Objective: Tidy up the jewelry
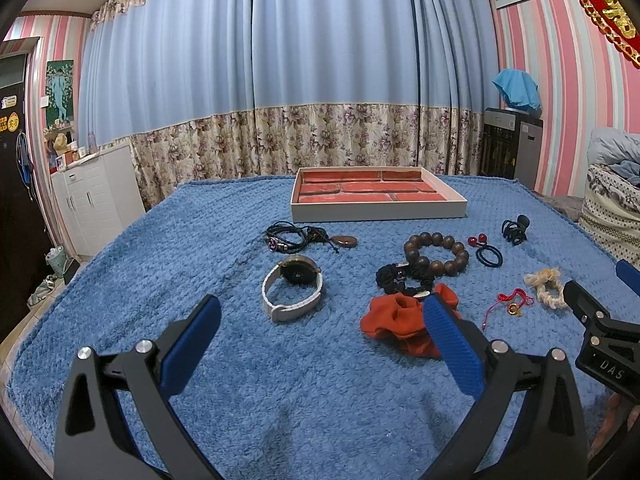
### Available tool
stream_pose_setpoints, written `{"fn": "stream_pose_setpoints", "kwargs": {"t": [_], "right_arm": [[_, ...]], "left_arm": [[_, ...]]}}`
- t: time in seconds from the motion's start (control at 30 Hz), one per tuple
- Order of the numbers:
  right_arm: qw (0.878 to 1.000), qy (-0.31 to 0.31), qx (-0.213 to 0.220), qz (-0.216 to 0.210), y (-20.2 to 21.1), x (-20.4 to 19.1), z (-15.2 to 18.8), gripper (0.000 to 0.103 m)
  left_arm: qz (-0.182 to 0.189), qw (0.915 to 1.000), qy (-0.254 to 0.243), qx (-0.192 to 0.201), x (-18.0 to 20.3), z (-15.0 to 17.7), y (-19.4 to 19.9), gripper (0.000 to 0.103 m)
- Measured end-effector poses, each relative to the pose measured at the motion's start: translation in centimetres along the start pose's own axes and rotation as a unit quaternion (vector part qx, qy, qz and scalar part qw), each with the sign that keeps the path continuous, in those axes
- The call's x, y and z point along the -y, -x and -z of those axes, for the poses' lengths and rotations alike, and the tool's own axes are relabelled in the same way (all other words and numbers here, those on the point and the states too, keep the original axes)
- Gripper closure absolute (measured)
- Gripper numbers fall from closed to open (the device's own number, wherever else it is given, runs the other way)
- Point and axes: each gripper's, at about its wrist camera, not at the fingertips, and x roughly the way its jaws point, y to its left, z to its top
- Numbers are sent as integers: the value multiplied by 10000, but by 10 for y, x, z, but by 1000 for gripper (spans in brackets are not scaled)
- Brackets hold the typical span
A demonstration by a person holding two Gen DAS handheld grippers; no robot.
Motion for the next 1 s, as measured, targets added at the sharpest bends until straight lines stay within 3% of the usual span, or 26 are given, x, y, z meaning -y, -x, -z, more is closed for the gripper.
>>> {"fn": "stream_pose_setpoints", "kwargs": {"t": [0.8, 1.0], "right_arm": [[10000, -37, -63, -20, -1, 2, 2, 4], [9999, 52, -146, -53, -6, 0, 4, 4]], "left_arm": [[27, 10000, 34, -54, 5, 4, 3, 4], [228, 9995, 131, -173, 0, 9, -1, 4]]}}
